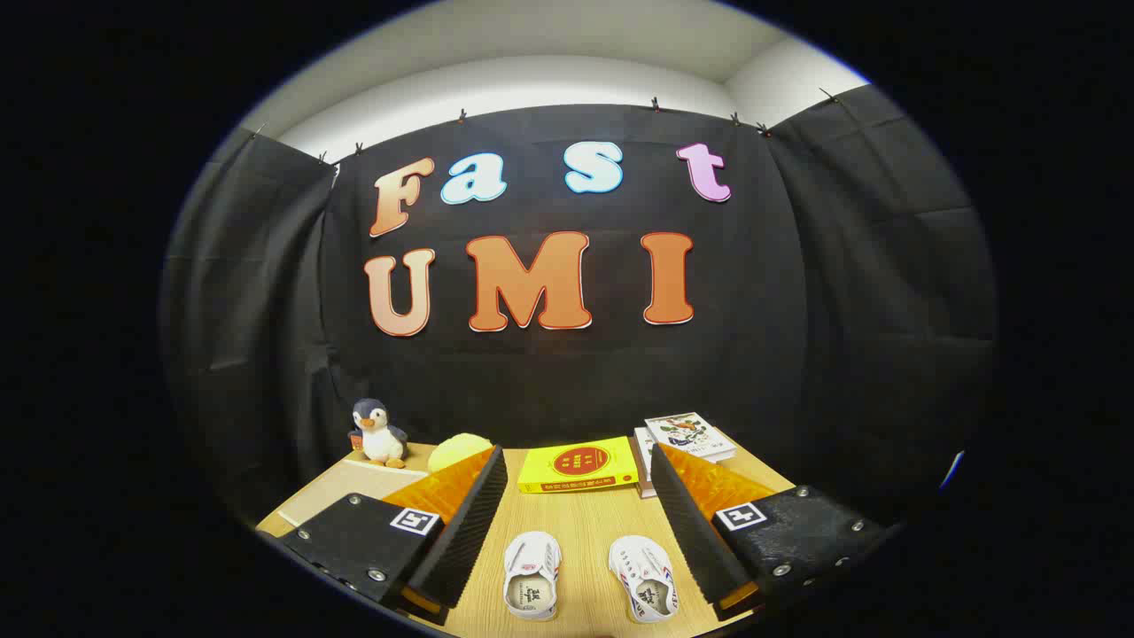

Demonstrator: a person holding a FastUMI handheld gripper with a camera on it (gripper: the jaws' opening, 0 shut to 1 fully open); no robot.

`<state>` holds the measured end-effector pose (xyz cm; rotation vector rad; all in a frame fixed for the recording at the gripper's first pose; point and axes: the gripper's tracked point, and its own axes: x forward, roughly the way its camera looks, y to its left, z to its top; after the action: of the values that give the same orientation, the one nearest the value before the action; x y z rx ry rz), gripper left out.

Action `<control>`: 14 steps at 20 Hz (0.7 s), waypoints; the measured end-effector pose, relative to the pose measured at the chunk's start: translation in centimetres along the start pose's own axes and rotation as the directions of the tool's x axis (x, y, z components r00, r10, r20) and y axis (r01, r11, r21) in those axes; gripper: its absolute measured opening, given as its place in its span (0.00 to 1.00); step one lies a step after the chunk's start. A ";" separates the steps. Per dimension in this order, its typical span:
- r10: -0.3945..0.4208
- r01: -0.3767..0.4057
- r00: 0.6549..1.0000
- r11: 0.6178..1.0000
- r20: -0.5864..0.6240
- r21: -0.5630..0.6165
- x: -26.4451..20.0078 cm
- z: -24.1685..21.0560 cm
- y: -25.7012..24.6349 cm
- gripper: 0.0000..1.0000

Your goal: Open the storage box then place both shoes into the box .Put the left shoe in first, then the right shoe, with the right side of both shoes facing outward in a uniform manner.

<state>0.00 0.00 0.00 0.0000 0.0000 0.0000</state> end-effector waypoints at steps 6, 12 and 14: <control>0.040 -0.040 0.999 0.999 -0.002 -0.011 0.6 0.0 0.2 0.97; 0.052 -0.052 0.999 0.998 -0.011 -0.025 1.1 -0.5 -0.3 0.98; 0.053 -0.054 0.998 0.998 -0.014 -0.035 1.3 -0.7 -0.5 0.98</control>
<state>1.28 -0.45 -0.71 -0.0354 0.0135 0.0538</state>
